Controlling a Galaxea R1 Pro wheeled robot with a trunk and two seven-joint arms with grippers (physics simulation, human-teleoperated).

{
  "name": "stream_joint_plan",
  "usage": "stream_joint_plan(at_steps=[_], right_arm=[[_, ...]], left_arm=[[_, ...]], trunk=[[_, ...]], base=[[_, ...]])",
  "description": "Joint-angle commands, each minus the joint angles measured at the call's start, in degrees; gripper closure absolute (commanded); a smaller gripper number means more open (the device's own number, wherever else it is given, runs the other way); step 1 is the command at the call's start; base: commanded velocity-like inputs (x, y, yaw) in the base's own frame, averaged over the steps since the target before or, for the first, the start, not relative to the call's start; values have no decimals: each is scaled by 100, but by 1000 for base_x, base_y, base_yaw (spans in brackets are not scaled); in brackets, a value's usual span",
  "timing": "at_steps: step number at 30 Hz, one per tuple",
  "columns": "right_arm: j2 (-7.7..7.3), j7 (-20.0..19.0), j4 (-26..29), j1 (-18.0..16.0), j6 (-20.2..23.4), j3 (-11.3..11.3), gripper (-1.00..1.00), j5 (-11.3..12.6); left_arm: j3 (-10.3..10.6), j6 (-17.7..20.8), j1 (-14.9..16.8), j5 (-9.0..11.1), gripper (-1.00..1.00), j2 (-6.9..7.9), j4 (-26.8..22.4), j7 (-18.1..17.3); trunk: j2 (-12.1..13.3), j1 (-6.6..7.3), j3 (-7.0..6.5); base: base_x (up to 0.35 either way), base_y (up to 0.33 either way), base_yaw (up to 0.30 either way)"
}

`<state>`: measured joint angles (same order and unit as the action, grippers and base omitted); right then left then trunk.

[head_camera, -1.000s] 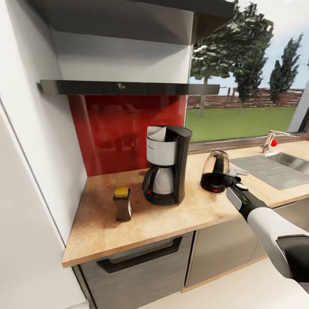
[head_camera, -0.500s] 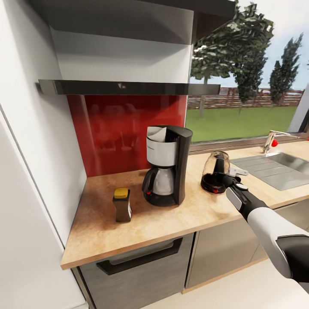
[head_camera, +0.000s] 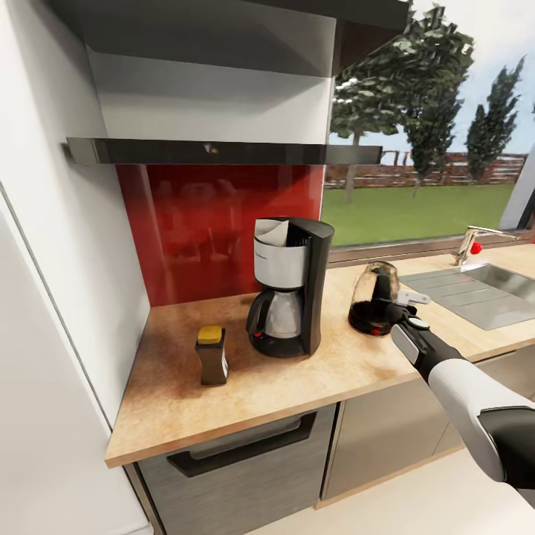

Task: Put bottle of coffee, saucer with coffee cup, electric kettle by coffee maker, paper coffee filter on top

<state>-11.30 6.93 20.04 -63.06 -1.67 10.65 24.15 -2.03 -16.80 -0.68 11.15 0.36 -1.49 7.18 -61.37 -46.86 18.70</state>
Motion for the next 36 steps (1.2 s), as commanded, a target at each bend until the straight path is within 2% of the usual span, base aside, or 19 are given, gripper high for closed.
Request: stream_joint_plan(at_steps=[1,22,36], right_arm=[[-4,28,5,-5,-18,51,100,63],[0,29,9,-5,-20,51,100,50],[5,28,9,-5,-18,51,100,46]], left_arm=[[-16,-8,-2,10,-100,-1,-10,3],[-17,-8,-2,12,-100,-3,-18,10],[-16,-8,-2,10,-100,-27,-18,19]], trunk=[[-4,0,5],[-4,0,0],[-4,0,-105]], base=[[0,0,0],[0,0,0],[0,0,0]])
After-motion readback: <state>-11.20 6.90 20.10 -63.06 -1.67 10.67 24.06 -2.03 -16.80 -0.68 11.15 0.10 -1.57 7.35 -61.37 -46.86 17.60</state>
